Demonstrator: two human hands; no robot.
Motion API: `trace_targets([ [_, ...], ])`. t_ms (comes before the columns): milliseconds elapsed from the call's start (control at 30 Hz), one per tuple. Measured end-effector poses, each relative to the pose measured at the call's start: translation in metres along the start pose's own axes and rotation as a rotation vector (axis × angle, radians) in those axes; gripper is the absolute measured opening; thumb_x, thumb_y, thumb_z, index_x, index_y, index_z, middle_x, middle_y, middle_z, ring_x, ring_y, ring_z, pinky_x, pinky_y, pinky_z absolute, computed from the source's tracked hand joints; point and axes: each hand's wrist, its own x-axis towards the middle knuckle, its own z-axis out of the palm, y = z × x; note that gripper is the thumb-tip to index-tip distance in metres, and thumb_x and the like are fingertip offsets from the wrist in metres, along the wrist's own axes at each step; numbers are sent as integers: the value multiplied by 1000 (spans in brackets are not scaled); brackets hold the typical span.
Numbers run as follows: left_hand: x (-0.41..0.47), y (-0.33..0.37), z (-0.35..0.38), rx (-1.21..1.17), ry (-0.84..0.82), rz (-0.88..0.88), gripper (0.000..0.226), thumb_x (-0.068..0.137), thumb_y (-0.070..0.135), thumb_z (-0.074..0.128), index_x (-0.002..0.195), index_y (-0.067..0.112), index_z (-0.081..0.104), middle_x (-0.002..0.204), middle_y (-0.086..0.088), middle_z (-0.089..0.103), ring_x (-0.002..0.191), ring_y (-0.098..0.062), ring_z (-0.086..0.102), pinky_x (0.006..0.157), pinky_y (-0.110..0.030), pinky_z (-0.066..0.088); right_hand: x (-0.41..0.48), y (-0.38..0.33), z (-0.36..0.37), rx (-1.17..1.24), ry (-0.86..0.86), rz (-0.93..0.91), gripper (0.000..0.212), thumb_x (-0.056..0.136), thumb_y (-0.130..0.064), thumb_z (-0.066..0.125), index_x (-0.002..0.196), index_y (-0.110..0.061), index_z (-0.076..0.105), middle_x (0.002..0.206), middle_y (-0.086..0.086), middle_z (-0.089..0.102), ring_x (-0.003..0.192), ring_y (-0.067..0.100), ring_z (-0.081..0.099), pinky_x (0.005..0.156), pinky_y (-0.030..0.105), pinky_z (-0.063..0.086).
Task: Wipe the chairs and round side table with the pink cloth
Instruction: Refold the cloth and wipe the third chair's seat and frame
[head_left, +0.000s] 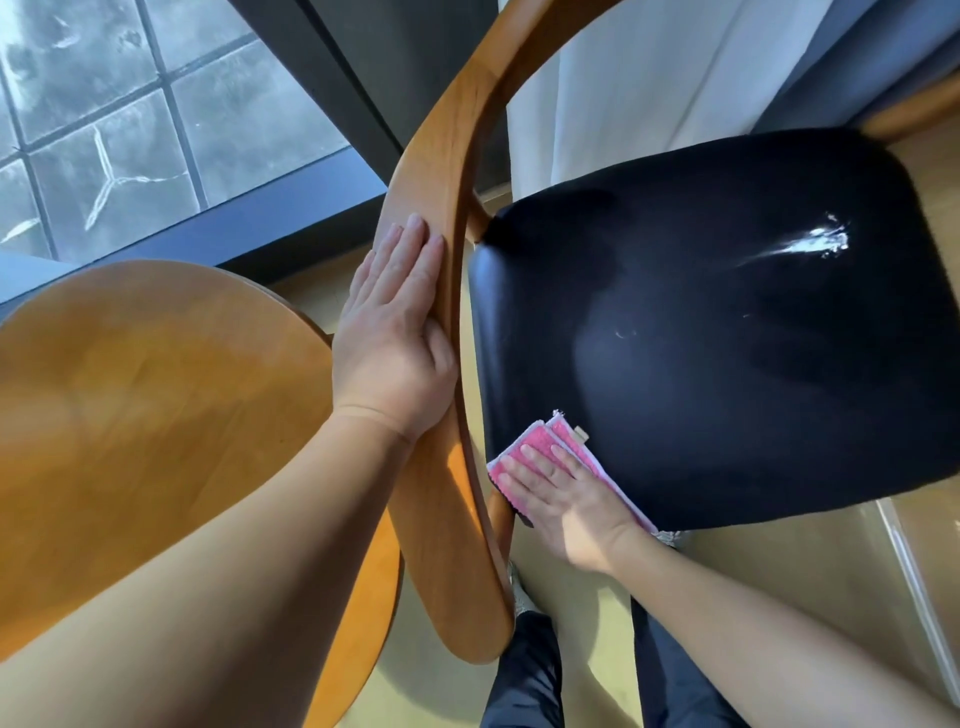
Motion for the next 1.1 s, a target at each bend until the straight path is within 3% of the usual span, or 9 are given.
trace_targets([
  [133,1,-1,0,7,-2,20,52,92,23,35,144,22,40,152,5,31,143,-12,16,117,-28,7,16,6,-7,-1,92,117,60,98,-37,-2,145,-12,-31,151,7,-39,138,31,-38,112,51,-26],
  [233,0,-3,1,11,4,32,53,92,24,34,144,22,40,152,5,31,141,-4,12,117,-28,7,47,34,-38,136,290,308,61,101,-45,8,153,-16,-4,160,4,-9,149,27,-12,121,47,-6],
  [367,1,-2,1,15,9,47,55,91,28,30,144,21,40,152,3,31,138,-1,9,117,-28,8,85,74,-67,134,339,399,59,100,-46,12,152,-20,3,162,1,3,150,22,-2,121,44,-4],
  [533,0,1,-1,78,-7,84,54,91,26,34,144,16,39,153,-3,32,142,-11,12,117,-30,7,119,118,-102,155,381,489,60,100,-45,6,155,-22,3,163,0,3,150,22,-2,121,45,-4],
  [667,2,2,-2,94,-25,218,45,90,21,42,133,10,53,144,-10,45,138,-24,26,116,-44,21,138,148,-123,163,391,550,60,100,-44,10,156,-22,5,164,-2,1,150,22,-4,121,45,-5],
  [767,2,2,-2,85,-31,235,41,90,21,42,125,9,58,139,-11,49,135,-26,34,112,-47,30,144,158,-126,148,387,579,60,100,-43,12,156,-22,8,164,-2,2,150,21,-4,121,45,-4],
  [1100,0,4,-4,37,-27,205,29,90,20,43,111,11,62,137,-10,50,135,-27,37,109,-48,35,93,120,-80,168,387,608,60,101,-42,7,155,-17,1,163,3,-2,150,22,-7,121,44,-4],
])
